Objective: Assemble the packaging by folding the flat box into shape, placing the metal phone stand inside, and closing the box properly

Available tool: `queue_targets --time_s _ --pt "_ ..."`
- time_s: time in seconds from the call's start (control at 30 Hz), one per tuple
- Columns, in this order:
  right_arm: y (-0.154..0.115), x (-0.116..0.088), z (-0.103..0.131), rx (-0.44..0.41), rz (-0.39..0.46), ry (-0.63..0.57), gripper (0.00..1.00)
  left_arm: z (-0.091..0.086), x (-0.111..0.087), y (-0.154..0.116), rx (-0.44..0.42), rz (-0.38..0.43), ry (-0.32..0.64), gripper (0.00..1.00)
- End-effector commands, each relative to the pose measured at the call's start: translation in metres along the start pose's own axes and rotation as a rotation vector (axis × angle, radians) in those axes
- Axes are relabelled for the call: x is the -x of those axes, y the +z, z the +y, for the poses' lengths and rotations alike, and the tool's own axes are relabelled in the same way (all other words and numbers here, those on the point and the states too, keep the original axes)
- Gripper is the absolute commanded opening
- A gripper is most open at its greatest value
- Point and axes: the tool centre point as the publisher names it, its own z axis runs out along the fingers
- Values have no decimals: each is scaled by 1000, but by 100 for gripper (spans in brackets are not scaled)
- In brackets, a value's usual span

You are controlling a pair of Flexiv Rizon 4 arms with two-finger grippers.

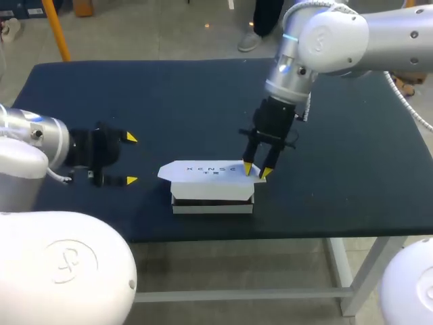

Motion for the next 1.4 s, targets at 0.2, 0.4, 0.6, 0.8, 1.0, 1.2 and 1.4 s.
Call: queue_targets --time_s 0.2,0.4,0.6,0.8,1.0,1.2,1.4 --pt "4 -2 4 -10 0 1 40 -8 18 4 -27 127 -106 100" --pt "4 -2 4 -10 1 6 39 0 31 3 43 279 -131 100" --pt "4 -2 5 -8 0 12 40 9 44 5 64 430 -252 100" --pt "5 -2 6 -9 3 16 40 10 49 5 82 423 -307 100" --pt "7 -4 8 -14 -2 22 40 10 49 5 82 423 -307 100" --pt "7 -4 8 -12 -9 28 40 10 62 8 63 508 -365 100" --pt "8 -5 9 -13 -6 33 39 0 61 18 195 519 -523 100"
